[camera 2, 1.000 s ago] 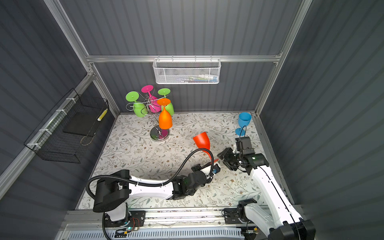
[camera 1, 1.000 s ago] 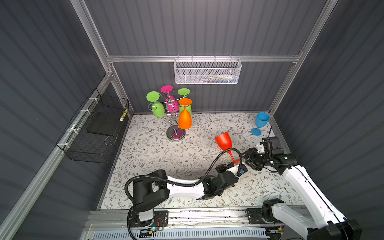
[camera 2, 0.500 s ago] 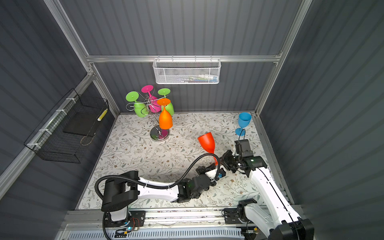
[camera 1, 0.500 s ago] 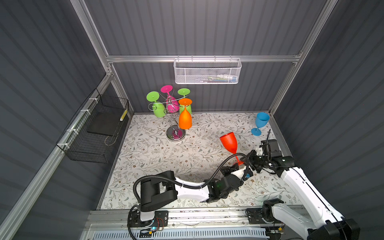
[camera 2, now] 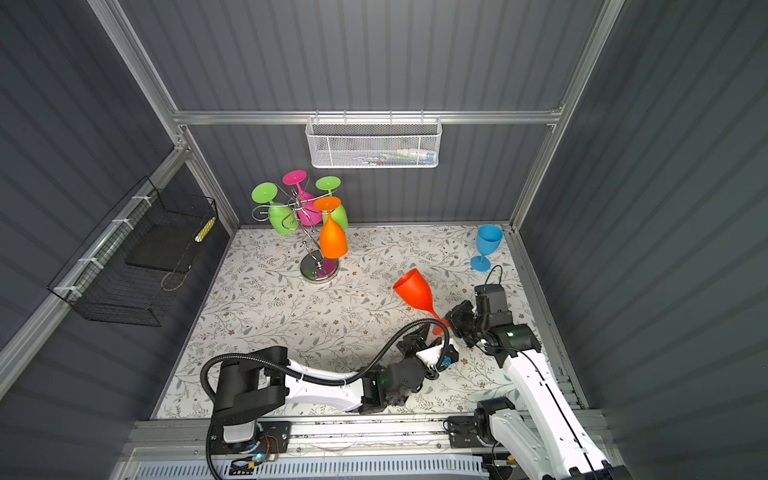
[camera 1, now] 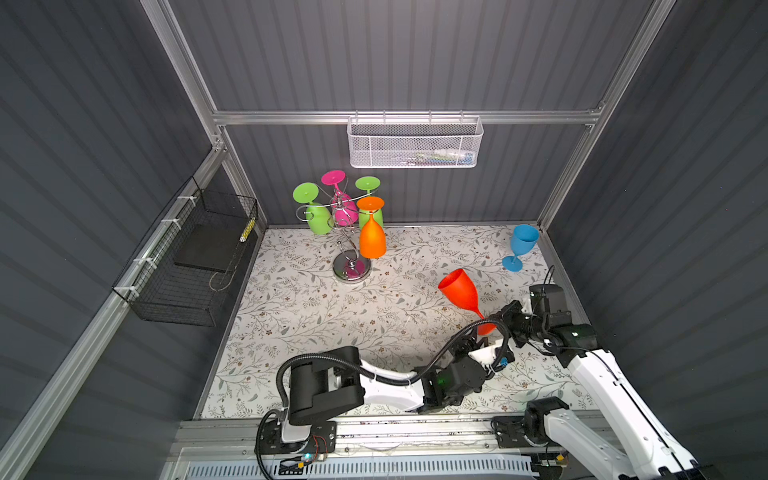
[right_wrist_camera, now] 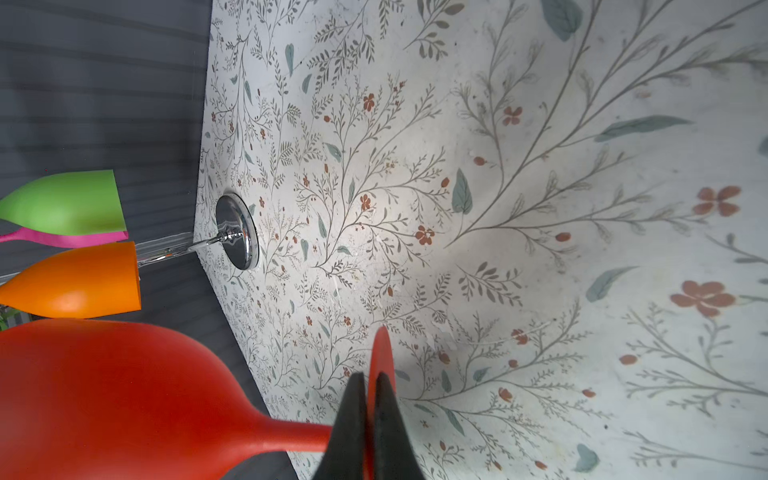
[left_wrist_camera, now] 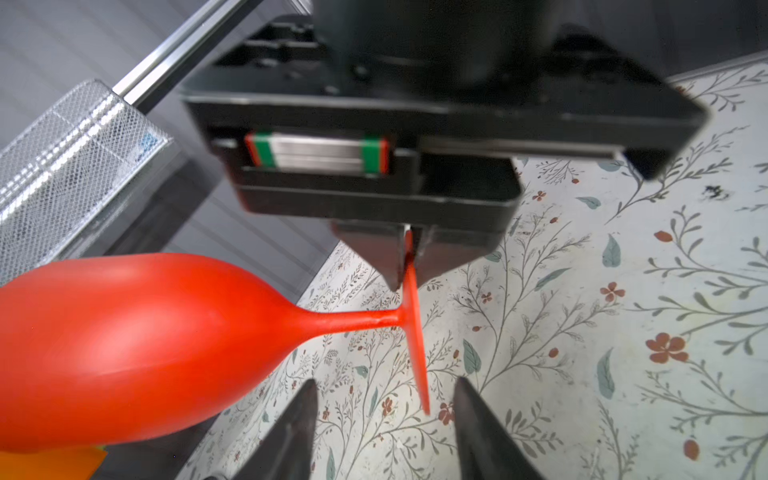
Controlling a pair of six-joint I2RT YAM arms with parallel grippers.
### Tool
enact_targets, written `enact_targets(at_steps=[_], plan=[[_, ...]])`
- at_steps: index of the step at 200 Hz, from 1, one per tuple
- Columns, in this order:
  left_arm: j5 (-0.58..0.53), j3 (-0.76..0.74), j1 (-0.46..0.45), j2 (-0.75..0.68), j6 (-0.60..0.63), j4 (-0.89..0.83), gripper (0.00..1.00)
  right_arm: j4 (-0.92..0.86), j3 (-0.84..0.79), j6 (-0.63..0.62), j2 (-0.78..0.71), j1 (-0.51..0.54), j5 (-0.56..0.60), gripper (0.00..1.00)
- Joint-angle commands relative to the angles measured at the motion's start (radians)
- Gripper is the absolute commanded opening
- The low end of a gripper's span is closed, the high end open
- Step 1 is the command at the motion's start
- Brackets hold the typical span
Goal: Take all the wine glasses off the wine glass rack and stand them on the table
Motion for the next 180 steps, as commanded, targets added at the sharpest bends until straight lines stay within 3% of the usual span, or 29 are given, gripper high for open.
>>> enact_targets(at_steps=[1, 38, 75, 146, 180], plan=[[-0.018, -0.005, 0.0, -0.105, -0.076, -0.074, 0.64, 0.066, -0.015, 0.02, -0.006, -0.008, 0.048, 0.0], [0.111, 0.0, 0.059, -0.281, -0.287, -0.377, 0.66, 0.216, -0.061, 0.014, 0.0, -0.042, 0.08, 0.0], [0.361, 0.102, 0.183, -0.408, -0.483, -0.641, 0.66, 0.48, -0.191, 0.018, -0.044, -0.125, 0.057, 0.0], [0.805, 0.586, 0.388, -0.21, -0.745, -1.086, 0.62, 0.812, -0.33, -0.084, -0.079, -0.2, 0.056, 0.0], [0.938, 0.774, 0.466, -0.117, -0.851, -1.231, 0.62, 0.911, -0.372, -0.148, -0.1, -0.202, 0.071, 0.0]])
